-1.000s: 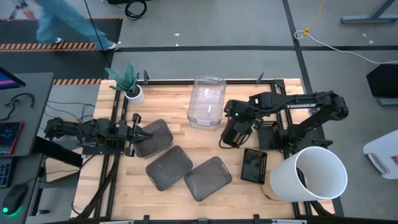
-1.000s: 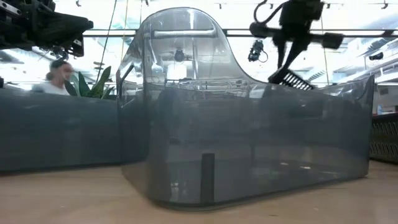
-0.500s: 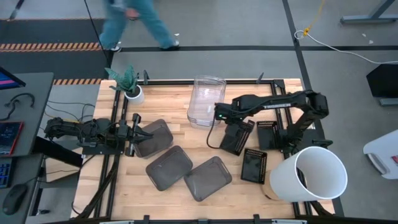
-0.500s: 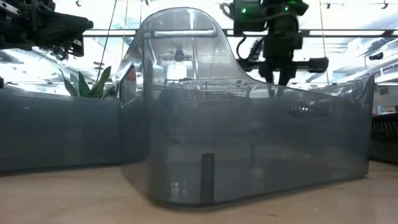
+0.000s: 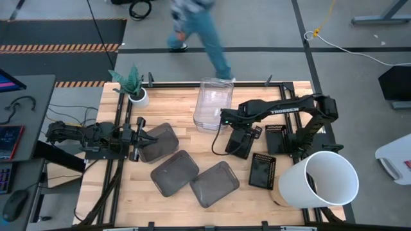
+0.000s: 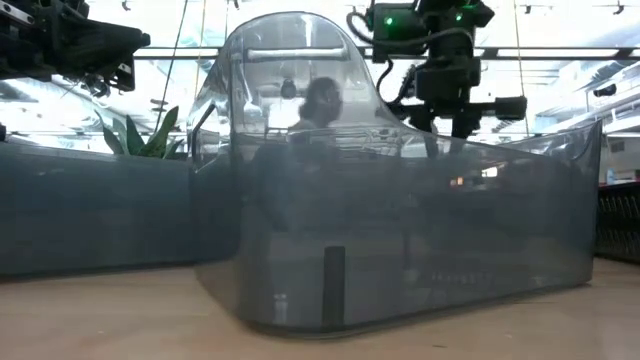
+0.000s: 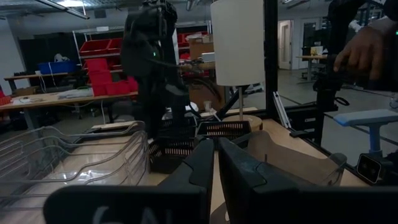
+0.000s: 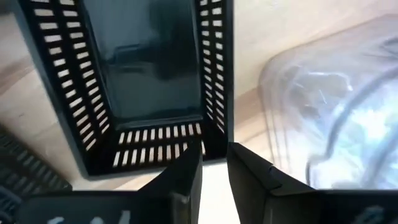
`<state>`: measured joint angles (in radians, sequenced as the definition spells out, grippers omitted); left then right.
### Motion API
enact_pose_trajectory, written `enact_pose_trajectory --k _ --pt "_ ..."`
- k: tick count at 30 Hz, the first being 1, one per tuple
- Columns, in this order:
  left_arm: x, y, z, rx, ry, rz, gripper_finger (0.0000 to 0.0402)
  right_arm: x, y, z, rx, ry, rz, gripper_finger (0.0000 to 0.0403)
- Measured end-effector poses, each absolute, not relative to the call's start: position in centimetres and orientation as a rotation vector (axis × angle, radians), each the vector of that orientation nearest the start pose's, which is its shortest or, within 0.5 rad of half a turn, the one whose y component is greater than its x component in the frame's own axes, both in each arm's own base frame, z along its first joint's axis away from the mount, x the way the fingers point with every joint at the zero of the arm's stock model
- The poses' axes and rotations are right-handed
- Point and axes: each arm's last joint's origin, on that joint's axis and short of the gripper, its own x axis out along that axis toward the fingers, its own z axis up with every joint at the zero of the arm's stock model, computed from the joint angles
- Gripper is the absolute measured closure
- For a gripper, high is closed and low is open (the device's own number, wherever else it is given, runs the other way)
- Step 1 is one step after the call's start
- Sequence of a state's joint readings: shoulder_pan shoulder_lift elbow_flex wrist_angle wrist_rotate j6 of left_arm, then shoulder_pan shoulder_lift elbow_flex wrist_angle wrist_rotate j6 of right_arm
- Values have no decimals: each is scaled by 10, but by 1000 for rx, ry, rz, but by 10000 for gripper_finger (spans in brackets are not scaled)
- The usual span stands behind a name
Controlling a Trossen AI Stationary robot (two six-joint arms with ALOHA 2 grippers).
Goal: Stack baskets by color
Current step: Stack the right black bin on the left black bin
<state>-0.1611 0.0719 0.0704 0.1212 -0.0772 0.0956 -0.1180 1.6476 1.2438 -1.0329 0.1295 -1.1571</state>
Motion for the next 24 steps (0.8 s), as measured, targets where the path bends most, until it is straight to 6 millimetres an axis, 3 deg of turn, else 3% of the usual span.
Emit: enact_pose_trajectory --k 4,13,18,24 --pt "97 -13 194 81 -123 -78 375 285 -40 247 -867 1399 581 319" --pt "97 -13 194 81 -123 -77 368 243 -62 262 -432 1665 333 318" --pt "97 -13 194 81 -123 -78 371 231 -62 250 -250 1779 202 318" --pt "97 -13 194 81 -123 -77 376 215 -64 219 -144 1886 146 307"
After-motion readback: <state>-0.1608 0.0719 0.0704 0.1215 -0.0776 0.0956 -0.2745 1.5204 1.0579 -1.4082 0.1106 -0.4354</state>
